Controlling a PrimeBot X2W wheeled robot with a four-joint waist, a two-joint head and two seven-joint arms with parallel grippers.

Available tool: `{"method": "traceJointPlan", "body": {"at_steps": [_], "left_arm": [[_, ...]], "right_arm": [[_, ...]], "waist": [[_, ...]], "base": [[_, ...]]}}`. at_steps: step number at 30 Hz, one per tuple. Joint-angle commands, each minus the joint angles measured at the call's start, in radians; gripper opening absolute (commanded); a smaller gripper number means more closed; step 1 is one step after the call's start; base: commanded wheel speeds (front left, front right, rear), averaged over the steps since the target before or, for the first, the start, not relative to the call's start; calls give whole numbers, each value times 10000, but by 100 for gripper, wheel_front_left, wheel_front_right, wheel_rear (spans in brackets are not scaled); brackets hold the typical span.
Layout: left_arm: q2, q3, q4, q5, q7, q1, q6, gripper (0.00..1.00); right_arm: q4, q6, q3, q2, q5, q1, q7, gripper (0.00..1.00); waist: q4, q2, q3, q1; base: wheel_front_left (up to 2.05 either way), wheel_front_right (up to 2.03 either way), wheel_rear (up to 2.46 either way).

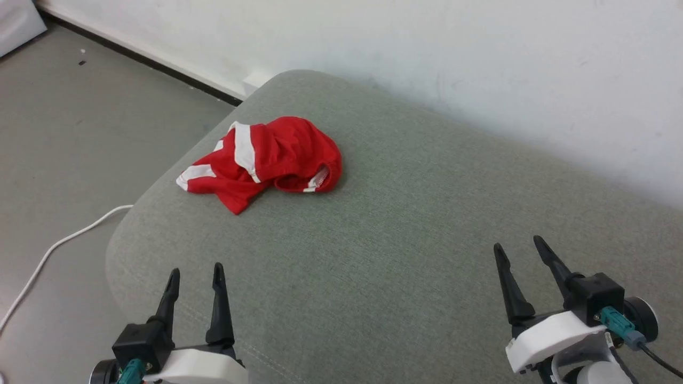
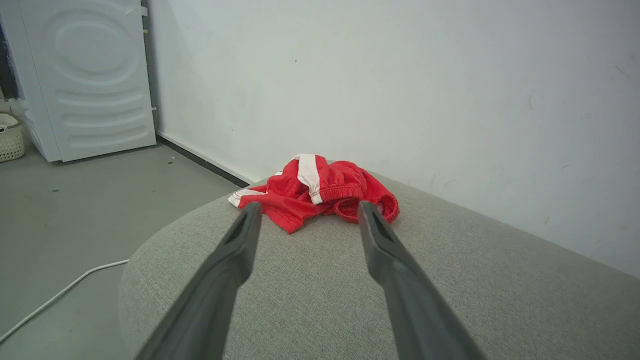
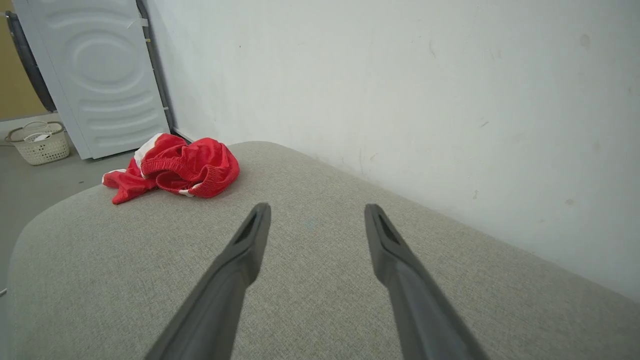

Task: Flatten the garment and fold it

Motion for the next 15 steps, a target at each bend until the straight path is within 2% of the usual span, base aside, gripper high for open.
{"method": "traceJointPlan", "body": {"at_steps": [1, 15], "left_arm": [[-34, -46, 20, -126, -92, 147, 78, 100], [-45, -165, 68, -432, -384, 225, 211, 100]], "right_arm": [[69, -9, 11, 26, 58, -128, -79, 100], [247, -10, -40, 31, 35, -193, -250, 100]], "waist": [[59, 0, 8, 0], [525, 0, -7, 0]], "base": [[0, 0, 0], [0, 0, 0]]}}
